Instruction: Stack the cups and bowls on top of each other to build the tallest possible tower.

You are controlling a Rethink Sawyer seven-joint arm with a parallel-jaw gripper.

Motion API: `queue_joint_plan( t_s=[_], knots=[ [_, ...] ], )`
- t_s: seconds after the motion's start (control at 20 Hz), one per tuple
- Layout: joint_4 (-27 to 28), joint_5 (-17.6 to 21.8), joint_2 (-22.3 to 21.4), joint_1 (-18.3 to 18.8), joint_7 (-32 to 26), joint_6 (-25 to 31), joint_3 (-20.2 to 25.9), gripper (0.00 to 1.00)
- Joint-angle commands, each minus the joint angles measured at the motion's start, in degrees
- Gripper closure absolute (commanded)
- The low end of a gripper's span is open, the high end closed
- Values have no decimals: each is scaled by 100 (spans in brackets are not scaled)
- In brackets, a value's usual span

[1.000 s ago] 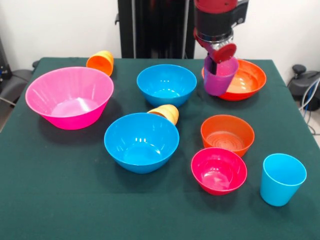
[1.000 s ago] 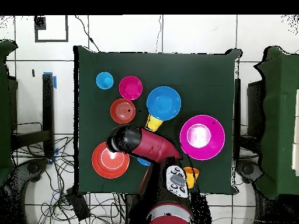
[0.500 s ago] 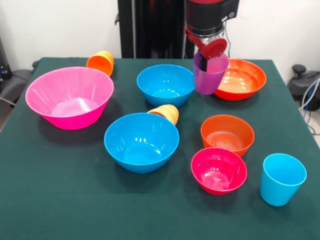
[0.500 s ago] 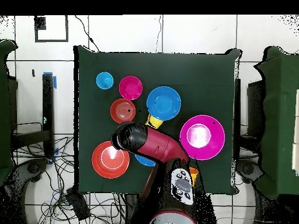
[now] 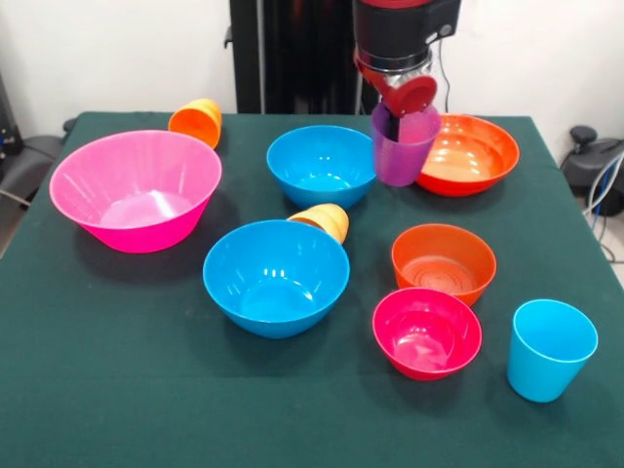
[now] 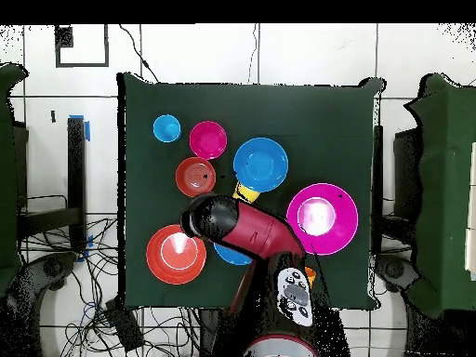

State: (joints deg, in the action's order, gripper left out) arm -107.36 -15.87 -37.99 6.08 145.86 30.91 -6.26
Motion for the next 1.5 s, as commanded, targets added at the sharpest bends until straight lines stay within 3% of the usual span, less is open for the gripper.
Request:
queue_joint_plan(
  t_s=[0.05,0.25,0.5,0.75,1.05,1.4,1.5],
  knots=[
    [137,55,269,203,49,-963,884,100],
    [-55,110,183,319,50,-1381,1139,100],
    [162,436,438,246,-132,-1801,1353,100],
    [427,424,729,-61,82,-2107,1369,100],
    [619,51,853,-618,597,-2282,1017,100],
    [702,13,753,-800,573,-2021,773,100],
    [719,111,929,-793,512,-2293,756,100]
  ],
)
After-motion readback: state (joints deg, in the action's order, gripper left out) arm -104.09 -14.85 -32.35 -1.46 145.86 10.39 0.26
